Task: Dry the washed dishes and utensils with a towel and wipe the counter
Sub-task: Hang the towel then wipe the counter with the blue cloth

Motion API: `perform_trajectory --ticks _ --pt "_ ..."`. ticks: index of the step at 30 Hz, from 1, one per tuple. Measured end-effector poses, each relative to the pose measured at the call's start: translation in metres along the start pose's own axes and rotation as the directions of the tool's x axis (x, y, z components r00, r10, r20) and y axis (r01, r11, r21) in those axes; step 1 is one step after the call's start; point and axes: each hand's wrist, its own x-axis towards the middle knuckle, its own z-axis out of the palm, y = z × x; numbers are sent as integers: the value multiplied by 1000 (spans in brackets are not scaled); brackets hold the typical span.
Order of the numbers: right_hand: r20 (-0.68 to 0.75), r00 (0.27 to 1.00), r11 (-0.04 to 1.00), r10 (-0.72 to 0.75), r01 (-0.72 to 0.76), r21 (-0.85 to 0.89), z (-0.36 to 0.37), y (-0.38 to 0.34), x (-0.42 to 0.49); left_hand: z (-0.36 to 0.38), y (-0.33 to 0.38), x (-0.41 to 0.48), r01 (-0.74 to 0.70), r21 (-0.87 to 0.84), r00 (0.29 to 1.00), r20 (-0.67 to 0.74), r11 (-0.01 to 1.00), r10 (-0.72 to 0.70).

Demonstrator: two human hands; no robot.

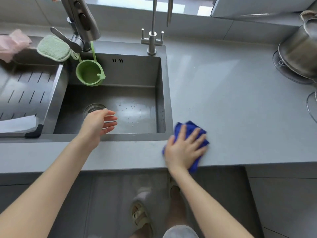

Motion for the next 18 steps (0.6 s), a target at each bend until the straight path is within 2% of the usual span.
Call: perform_trajectory --ticks 4,6,8,10,12,14,15,16,17,18 --pt "101 975 980 -199 199 19 11 -95 -43 -18 3 -4 -51 -51 997 -53 997 48" --pt "217 902 927 -374 373 45 19 -129 -61 -27 4 -6 -77 -74 995 -69 994 72" --pt "303 734 786 -608 612 93 24 -147 -73 -36 4 -8 -100 -87 992 -83 991 93" --pt "316 498 551 -807 828 102 24 -148 -76 -44 3 -9 -118 -81 989 -100 990 110" --pt "278 268 308 -922 945 111 24 -131 -70 -47 2 -9 -122 -66 987 -114 990 114" --pt "216 107 131 -971 987 98 21 -99 -58 -44 3 -9 -107 -54 987 -123 993 99" --pt "179 66 82 -982 993 86 18 -78 -50 -41 5 -8 -99 -54 988 -123 994 92" --pt "149 64 76 -987 994 80 14 -54 -40 -37 6 -8 -95 -57 989 -121 994 87" --pt "123 102 112 -987 991 76 9 -29 -27 -32 8 -7 -92 -55 990 -115 994 86" --pt "104 173 181 -979 981 72 3 -2 -13 -26 9 -6 -92 -48 991 -105 995 87"
